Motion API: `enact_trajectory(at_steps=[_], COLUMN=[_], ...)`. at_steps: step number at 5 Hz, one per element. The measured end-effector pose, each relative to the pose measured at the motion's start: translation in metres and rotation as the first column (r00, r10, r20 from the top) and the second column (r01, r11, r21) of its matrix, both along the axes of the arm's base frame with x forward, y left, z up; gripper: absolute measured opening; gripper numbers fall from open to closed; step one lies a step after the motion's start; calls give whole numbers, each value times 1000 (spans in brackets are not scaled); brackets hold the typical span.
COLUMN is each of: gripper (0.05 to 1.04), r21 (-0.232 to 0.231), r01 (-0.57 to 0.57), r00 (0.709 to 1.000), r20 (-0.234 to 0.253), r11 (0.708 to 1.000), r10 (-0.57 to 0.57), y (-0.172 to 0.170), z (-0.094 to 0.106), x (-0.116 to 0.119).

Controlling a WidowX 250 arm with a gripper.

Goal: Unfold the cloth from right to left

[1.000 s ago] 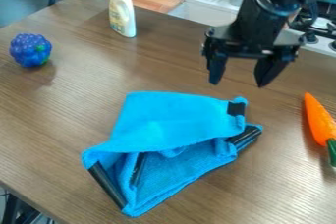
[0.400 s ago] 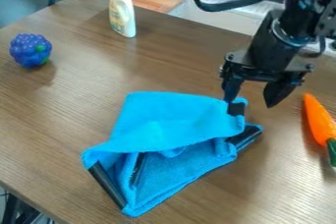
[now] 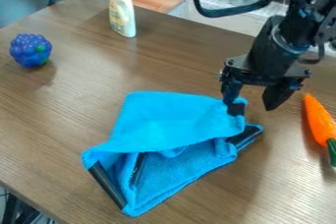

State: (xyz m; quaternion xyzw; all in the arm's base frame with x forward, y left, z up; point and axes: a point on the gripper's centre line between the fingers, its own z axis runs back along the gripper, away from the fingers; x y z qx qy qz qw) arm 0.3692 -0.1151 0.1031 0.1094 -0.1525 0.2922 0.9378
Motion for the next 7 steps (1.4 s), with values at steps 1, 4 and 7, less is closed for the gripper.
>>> enact_trajectory(at_steps=[1, 4, 7], gripper=[899, 285, 65], r21=[4, 25, -146], r01=[0, 2, 48], r00=[1000, 1000, 998], r20=[0, -7, 48], r11=[1000, 1000, 988], r10=[0, -2, -42], y=[0, 4, 11], z=[-4, -19, 34], x=[-2, -9, -10])
